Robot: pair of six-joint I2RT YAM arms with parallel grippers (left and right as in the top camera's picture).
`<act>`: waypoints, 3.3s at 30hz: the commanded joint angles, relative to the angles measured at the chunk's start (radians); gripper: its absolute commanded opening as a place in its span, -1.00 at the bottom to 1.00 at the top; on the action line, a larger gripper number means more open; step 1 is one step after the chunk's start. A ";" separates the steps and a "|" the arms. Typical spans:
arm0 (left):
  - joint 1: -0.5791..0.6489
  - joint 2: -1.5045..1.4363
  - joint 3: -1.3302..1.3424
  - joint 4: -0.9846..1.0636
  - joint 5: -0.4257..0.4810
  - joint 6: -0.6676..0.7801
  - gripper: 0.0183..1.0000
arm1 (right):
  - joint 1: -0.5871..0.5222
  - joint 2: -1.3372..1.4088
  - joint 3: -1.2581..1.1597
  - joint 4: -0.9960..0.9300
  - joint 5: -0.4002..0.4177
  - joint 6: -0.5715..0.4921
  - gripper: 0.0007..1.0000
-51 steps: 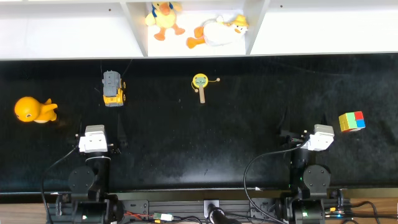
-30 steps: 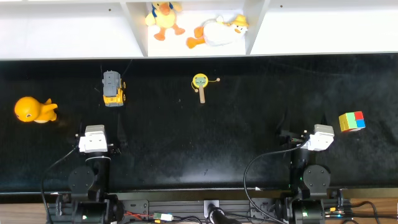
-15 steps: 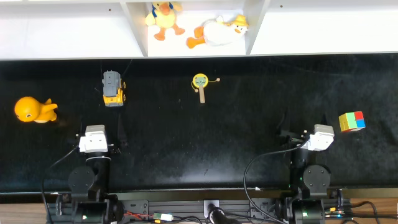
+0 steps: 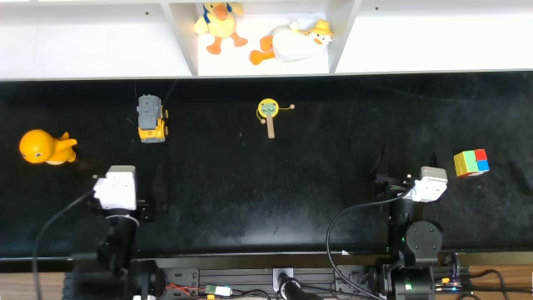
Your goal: Store Toys
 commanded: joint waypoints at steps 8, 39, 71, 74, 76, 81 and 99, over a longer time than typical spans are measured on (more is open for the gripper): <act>0.143 0.254 0.286 -0.216 0.194 0.058 0.99 | -0.001 -0.008 -0.013 0.005 -0.004 -0.002 0.99; 0.568 0.571 0.465 -0.306 0.716 0.432 0.99 | -0.001 -0.008 -0.013 0.005 -0.004 -0.002 0.99; 0.746 0.819 0.695 -0.735 0.663 0.750 0.99 | -0.001 -0.008 -0.013 0.005 -0.004 -0.002 0.99; 0.803 0.831 0.697 -0.736 0.674 0.801 0.99 | -0.001 -0.008 -0.013 0.005 -0.004 -0.002 0.99; 0.842 0.843 0.697 -0.736 0.675 0.819 0.99 | -0.001 -0.008 -0.013 0.005 -0.004 -0.002 0.99; 0.926 0.892 0.697 -0.732 0.676 0.822 0.99 | -0.001 -0.008 -0.013 0.005 -0.004 -0.002 0.99; 1.236 0.990 0.695 -0.589 0.689 1.107 1.00 | -0.001 -0.008 -0.013 0.005 -0.004 -0.002 0.99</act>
